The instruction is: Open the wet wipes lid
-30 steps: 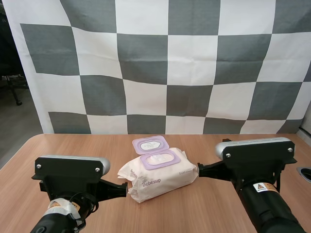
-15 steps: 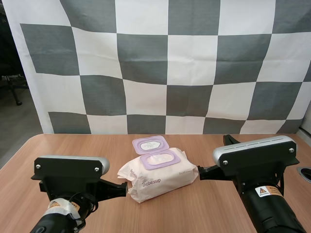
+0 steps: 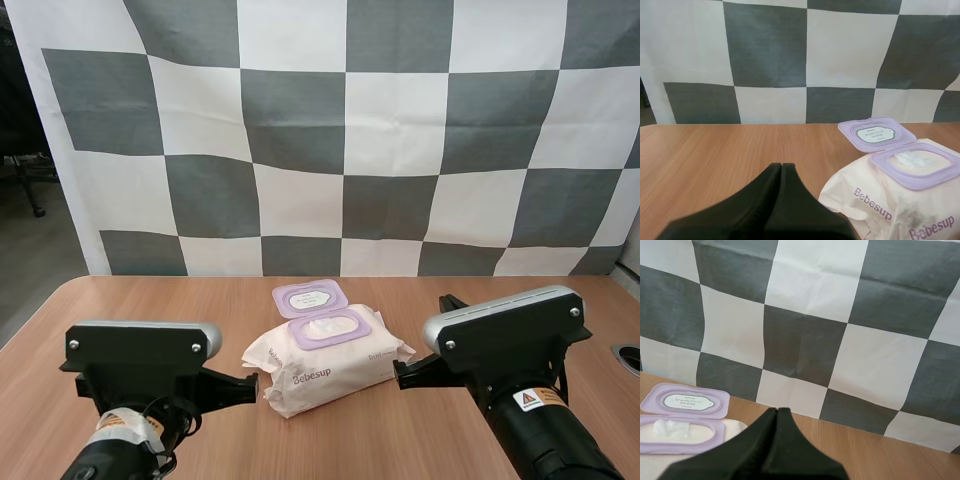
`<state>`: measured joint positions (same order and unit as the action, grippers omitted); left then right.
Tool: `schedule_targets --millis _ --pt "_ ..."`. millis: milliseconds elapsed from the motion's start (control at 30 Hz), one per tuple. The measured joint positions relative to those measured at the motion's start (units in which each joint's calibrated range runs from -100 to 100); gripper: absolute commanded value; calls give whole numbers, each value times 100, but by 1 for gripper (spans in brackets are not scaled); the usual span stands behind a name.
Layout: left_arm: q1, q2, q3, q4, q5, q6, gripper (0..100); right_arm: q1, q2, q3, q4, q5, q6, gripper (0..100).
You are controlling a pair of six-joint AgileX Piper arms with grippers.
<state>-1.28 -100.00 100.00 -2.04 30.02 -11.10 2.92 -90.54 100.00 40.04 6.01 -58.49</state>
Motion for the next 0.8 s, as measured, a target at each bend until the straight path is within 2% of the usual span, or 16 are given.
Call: schedule_targets --millis 167,333,433,600,800 --pt "0 0 0 101 0 -253 0 0 0 0 -159 -601 0 0" --pt "0 0 0 101 0 -253 0 0 0 0 -798 -1975 27 0" --pt "0 0 0 101 0 -253 0 0 0 0 -1288 -2346 258 0" --pt "0 0 0 101 0 -253 0 0 0 0 -1805 -2250 985 0" --pt "0 0 0 101 0 -253 0 0 0 0 -2227 -1072 1856 0"
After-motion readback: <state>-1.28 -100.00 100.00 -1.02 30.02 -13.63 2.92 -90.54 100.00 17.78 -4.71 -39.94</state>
